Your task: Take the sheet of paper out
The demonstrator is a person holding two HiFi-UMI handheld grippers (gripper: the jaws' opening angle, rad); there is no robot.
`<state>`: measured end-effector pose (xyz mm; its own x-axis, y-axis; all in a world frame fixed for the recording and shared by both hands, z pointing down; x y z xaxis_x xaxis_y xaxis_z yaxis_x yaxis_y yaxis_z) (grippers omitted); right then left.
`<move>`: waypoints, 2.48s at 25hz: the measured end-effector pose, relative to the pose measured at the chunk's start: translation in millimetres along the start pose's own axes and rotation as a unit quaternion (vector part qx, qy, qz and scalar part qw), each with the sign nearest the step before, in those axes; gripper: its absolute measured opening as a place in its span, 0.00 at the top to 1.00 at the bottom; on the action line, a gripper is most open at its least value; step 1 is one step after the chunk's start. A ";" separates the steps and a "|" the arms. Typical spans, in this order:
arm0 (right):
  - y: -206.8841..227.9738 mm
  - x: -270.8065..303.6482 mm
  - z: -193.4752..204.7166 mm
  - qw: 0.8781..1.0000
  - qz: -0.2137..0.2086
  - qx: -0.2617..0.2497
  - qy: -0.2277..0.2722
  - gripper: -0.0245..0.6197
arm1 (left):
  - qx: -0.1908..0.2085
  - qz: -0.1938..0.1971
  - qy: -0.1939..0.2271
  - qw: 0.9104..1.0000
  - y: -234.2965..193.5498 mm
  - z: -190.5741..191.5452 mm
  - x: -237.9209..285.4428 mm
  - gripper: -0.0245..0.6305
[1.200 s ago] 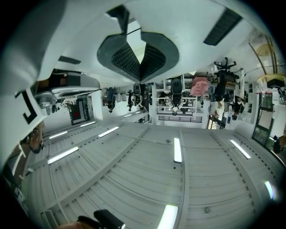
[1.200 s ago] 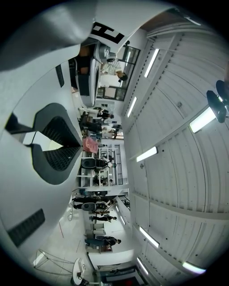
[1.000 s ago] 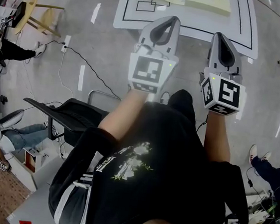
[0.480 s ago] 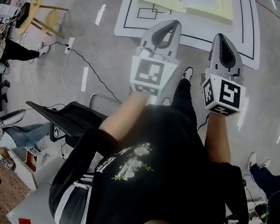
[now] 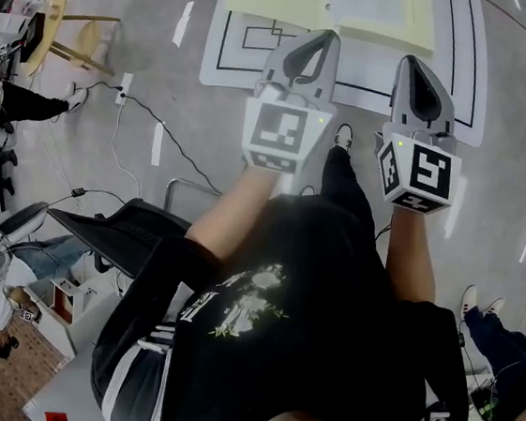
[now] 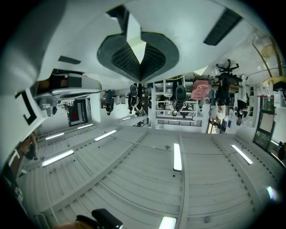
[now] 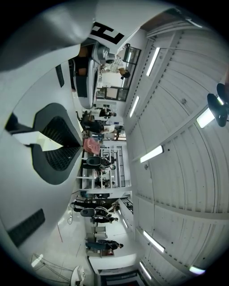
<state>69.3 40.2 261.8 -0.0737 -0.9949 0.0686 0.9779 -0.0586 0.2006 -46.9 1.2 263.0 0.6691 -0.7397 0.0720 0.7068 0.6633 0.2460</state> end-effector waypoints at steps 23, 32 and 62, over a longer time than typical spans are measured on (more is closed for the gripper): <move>70.7 120.7 -32.2 1.000 0.004 0.012 -0.012 0.96 | -0.008 0.007 -0.019 1.000 -40.1 -14.5 136.2 0.98; 95.4 152.9 -34.9 0.999 -0.024 0.013 -0.029 0.96 | -0.019 -0.026 -0.032 0.999 -46.0 -6.6 169.9 0.98; 91.7 224.2 22.4 0.991 -0.060 0.010 -0.116 0.96 | -0.049 -0.052 -0.107 0.992 -83.9 59.8 195.3 0.98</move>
<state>138.0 -186.5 317.5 -0.2341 -0.9350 0.2666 0.9557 -0.1709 0.2399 10.6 -205.7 314.2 0.5355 -0.8045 0.2571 0.7951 0.5828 0.1676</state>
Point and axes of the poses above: the fingertips, and each gripper's own axes: x forward along the fingers, y to its right, z out of its underside, the point moved 2 cm from there along -x, backward along the fingers, and after that the axes turned 14 degrees about x, right-handed, at the moved point
